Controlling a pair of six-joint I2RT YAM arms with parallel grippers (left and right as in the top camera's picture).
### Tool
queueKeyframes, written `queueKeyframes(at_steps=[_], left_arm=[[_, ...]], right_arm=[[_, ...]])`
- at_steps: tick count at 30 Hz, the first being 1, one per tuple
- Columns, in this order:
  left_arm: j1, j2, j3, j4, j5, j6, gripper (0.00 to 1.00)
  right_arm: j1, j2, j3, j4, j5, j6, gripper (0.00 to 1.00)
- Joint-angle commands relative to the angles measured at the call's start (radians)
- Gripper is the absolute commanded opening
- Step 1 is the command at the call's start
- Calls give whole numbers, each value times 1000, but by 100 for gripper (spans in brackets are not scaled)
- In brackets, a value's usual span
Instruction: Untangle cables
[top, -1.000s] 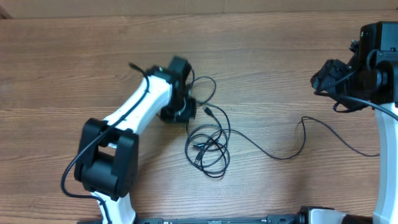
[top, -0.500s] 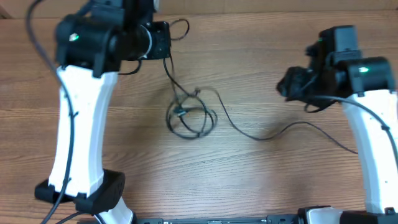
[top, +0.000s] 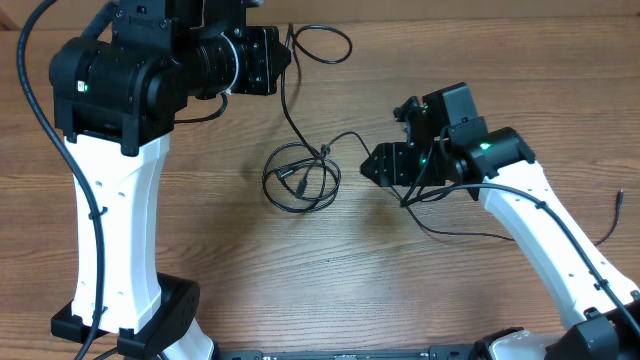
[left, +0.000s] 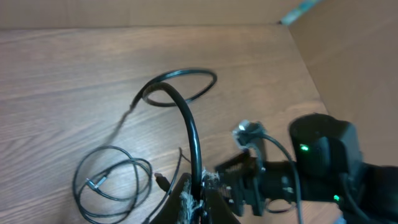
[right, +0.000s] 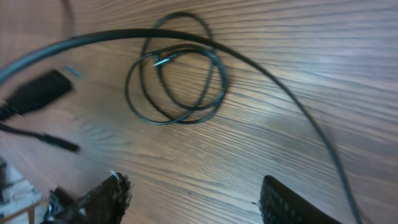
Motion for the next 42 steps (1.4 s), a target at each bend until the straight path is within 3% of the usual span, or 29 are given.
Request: queueKeyframes(at_steps=[1, 8, 14, 22, 34, 42], left_arm=[[5, -28, 23, -12, 70, 37, 5], [5, -28, 22, -30, 122, 121, 4], [5, -26, 21, -65, 315, 281, 6], [5, -22, -3, -188, 26, 279, 4], [5, -11, -270, -188, -27, 277, 4], [-31, -11, -307, -188, 74, 289, 4]], right_arm=[[15, -4, -11, 32, -52, 2, 68], [15, -5, -11, 67, -64, 76, 70], [15, -5, -11, 235, -341, 79, 73], [13, -5, -10, 285, -154, 84, 73], [14, -5, -10, 294, -139, 83, 74], [14, -5, -10, 295, -135, 75, 73]])
